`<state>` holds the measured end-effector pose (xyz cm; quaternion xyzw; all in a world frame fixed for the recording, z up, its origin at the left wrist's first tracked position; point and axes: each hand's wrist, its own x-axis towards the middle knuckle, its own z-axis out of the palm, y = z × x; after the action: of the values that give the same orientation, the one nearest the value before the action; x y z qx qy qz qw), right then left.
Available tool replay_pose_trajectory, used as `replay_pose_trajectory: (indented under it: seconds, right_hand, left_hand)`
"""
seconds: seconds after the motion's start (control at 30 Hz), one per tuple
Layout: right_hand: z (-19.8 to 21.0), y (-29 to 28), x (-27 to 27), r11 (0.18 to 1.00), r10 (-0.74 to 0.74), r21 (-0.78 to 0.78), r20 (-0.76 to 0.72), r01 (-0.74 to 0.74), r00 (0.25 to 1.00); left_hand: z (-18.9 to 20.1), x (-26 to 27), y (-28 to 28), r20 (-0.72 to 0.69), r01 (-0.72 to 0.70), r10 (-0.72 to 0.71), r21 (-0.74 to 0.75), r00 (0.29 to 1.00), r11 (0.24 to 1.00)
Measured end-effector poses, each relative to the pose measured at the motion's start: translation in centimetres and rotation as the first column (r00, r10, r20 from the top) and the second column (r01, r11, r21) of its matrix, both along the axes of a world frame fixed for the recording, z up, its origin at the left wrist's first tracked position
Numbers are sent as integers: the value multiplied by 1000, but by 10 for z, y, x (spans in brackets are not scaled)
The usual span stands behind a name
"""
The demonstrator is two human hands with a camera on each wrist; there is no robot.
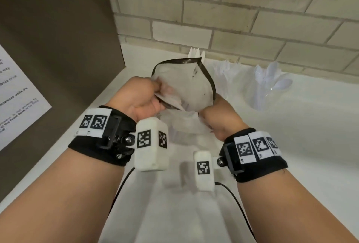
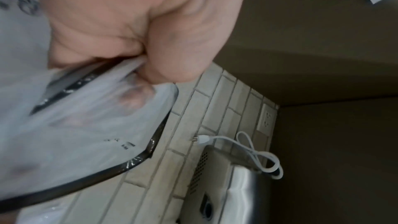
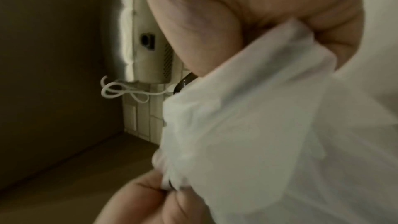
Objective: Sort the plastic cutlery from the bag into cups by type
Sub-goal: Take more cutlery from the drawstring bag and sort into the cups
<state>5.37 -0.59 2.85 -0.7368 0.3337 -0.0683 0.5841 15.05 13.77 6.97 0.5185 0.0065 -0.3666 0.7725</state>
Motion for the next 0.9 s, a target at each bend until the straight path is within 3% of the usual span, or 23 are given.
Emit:
replay_pose_trajectory:
  seconds: [0.1, 0.17, 0.2, 0.23, 0.3, 0.4, 0.5, 0.57, 0.6, 0.67, 0.7, 0.73, 0.77, 0.83, 0.87, 0.9]
  right_hand:
    - [3, -5, 0, 927, -193, 344, 99, 149, 976]
    - [11, -4, -2, 825, -221, 562, 225, 59, 949]
    - [16, -3, -3, 815, -207, 580, 277, 8, 938]
    - [16, -3, -3, 833, -194, 553, 305, -8, 932]
    - [15, 0, -3, 920, -168, 391, 303, 38, 938]
    - [6, 6, -5, 998, -44, 47, 136, 38, 990]
    - [-3, 12, -10, 994, 98, 49, -117, -93, 988]
    - [-3, 11, -11, 992, 117, -34, -93, -121, 989]
    - [-1, 9, -13, 987, 89, -136, -2, -89, 996]
    - [11, 5, -16, 936, 98, -351, 279, 6, 955]
    - [19, 6, -17, 888, 203, -459, 348, -23, 915]
    - [26, 8, -15, 809, 344, -575, 294, -123, 892]
    - [29, 11, -12, 700, 466, -664, 147, -262, 872]
    - [29, 13, -4, 532, 522, -708, -158, -465, 838]
    - [26, 13, -1, 523, 494, -700, -217, -487, 842]
    - [22, 12, 2, 542, 461, -696, -223, -472, 859]
  left_hand:
    - [-1, -1, 4, -19, 95, -95, -13, 995, 995]
    - [-6, -4, 5, 132, 166, -200, 233, 971, 958]
    - [-7, -6, 6, 204, 146, -232, 365, 951, 920]
    - [-11, -3, 6, 250, 103, -240, 459, 938, 882]
    - [-14, -1, 7, 232, 73, -214, 498, 949, 864]
    - [-13, 3, 2, 117, 78, -120, 311, 986, 947]
    - [-10, -5, -3, -22, 43, -39, 212, 999, 976]
    - [-11, -7, -1, -26, 103, -100, 222, 995, 969]
    - [-12, -7, 1, -2, 136, -139, 231, 990, 963]
    - [-13, -6, 4, 69, 171, -191, 227, 979, 959]
    - [-13, -7, 4, 106, 191, -220, 234, 970, 953]
    - [-11, -9, 4, 152, 213, -255, 245, 955, 946]
    - [-11, -10, 2, 210, 225, -280, 253, 937, 941]
    - [-10, -12, -1, 354, 221, -321, 296, 878, 929]
    - [-10, -13, -2, 455, 208, -363, 355, 813, 911]
    - [-11, -14, -1, 569, 183, -431, 441, 700, 879]
